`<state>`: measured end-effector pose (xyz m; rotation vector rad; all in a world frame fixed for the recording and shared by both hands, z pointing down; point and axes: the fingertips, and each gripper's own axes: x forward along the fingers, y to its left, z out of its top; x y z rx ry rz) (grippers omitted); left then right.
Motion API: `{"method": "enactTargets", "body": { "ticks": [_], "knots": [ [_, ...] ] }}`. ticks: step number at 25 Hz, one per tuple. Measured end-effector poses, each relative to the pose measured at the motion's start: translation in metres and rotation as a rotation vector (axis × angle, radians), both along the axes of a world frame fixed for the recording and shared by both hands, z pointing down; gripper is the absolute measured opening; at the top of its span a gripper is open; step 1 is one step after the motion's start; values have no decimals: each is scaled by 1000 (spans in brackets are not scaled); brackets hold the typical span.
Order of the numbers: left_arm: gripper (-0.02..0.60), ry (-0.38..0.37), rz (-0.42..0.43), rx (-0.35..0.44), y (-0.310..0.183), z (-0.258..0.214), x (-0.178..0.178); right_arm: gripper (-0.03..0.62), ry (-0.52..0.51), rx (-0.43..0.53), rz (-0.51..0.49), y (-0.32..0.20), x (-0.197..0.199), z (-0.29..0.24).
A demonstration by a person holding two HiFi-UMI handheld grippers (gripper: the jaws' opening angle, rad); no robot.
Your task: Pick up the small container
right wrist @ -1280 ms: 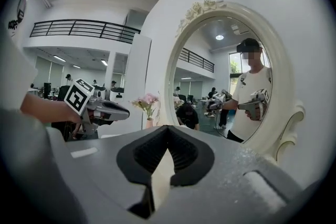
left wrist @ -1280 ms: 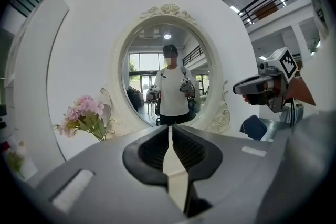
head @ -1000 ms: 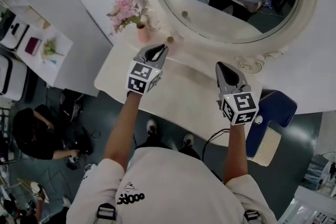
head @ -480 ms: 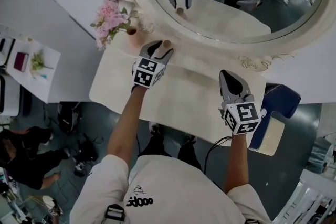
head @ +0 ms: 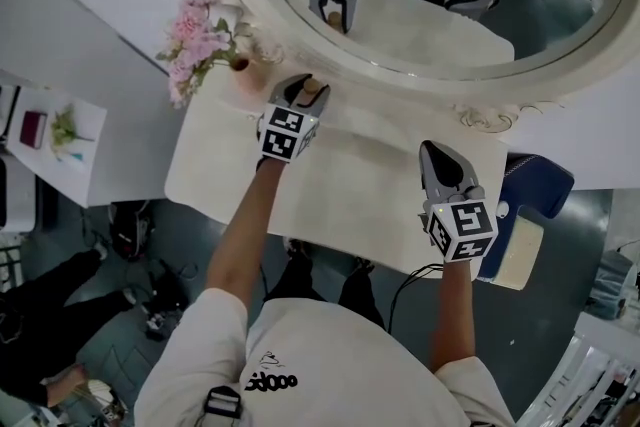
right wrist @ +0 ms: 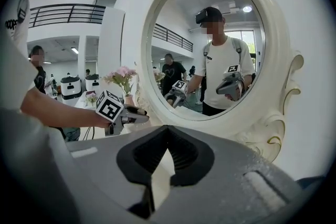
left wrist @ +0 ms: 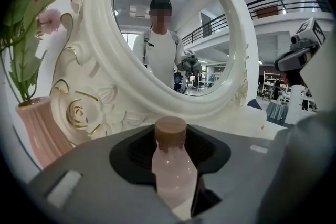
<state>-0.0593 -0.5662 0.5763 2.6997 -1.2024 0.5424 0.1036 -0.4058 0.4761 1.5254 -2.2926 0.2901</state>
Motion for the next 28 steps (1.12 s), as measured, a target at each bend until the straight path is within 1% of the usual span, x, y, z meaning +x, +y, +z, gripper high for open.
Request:
{"method": "enactTargets", "body": {
  "ticks": [3, 9, 13, 17, 22, 28],
  "knots": [
    [144, 5, -13, 19, -3, -2, 1, 3, 1, -4, 4, 1, 2, 0],
    [140, 11, -41, 3, -3, -2, -2, 3, 8, 6, 8, 5, 7, -6],
    [138, 22, -31, 7, 14, -19, -5, 3, 7, 38, 5, 7, 10, -21],
    [138, 23, -2, 34, 34, -53, -6, 3, 4, 82, -6, 8, 11, -40],
    [140, 36, 45, 104, 61, -110, -3, 3, 7, 147, -27, 10, 13, -68],
    [140, 55, 50, 180, 98, -172, -1, 3, -6, 227, -49, 14, 16, -104]
  ]
}}
